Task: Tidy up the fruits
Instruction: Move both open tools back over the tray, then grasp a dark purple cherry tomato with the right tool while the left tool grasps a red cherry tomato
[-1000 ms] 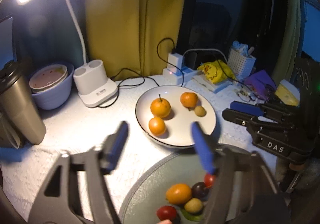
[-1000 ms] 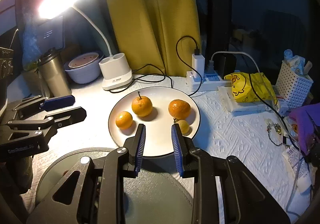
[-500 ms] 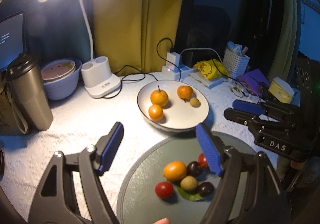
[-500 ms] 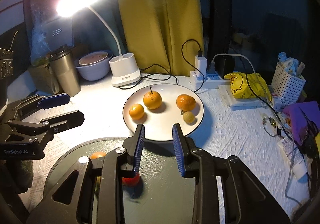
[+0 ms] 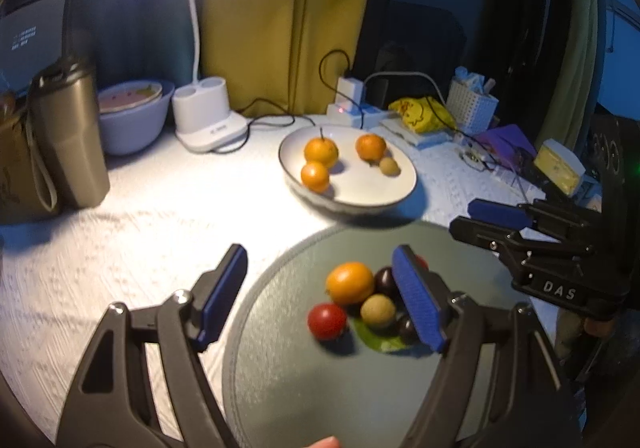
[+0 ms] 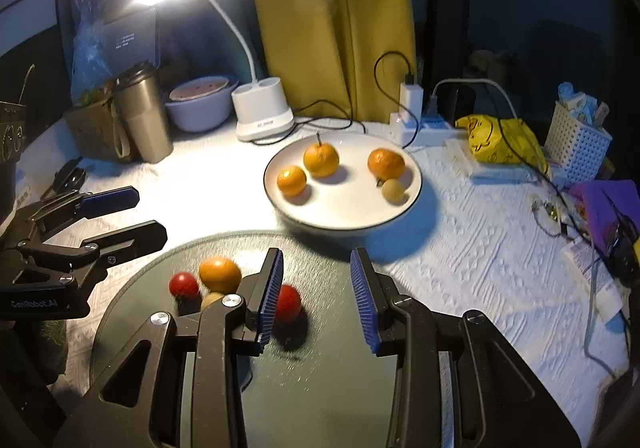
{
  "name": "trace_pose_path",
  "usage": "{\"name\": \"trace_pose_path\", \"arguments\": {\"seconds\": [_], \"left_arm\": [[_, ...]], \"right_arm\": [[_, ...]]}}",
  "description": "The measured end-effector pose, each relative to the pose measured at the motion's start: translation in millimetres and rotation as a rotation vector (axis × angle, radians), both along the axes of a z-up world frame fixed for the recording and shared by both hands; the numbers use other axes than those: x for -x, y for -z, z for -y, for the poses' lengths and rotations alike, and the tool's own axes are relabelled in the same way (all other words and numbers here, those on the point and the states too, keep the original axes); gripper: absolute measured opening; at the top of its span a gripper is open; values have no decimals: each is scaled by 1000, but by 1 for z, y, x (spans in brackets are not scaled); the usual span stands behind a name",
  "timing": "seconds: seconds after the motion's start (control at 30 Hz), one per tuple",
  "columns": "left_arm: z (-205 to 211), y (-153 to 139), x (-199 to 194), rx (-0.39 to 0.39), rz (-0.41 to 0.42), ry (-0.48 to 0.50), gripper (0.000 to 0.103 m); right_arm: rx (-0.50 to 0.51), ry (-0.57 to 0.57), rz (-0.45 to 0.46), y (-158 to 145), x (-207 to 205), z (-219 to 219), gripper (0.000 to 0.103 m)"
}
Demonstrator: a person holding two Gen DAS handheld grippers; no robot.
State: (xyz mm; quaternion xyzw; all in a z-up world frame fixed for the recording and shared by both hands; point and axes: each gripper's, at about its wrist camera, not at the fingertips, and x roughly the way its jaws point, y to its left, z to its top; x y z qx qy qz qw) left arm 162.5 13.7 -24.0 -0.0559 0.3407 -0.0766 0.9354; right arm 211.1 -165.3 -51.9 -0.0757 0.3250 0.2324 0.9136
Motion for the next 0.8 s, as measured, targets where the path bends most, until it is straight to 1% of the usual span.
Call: {"name": "trace_pose_path", "arguments": {"seconds": [0.27,0.43,0.63,0.8], "left_arm": [[-2,22,10,2,-44,-4,76],[-3,32,17,3,-66,-8,76],[-5,40,20,0,-87,-17,76],[-7,43,18,-12,-98,-27,76]], "right_arm": [[1,-21,-57,23,12,-9,37],[1,-61,-93,34,24,-21,37],[-2,-104,-127,46,31,-34,37],[-3,-123,-142,47,31,-38,37]]}}
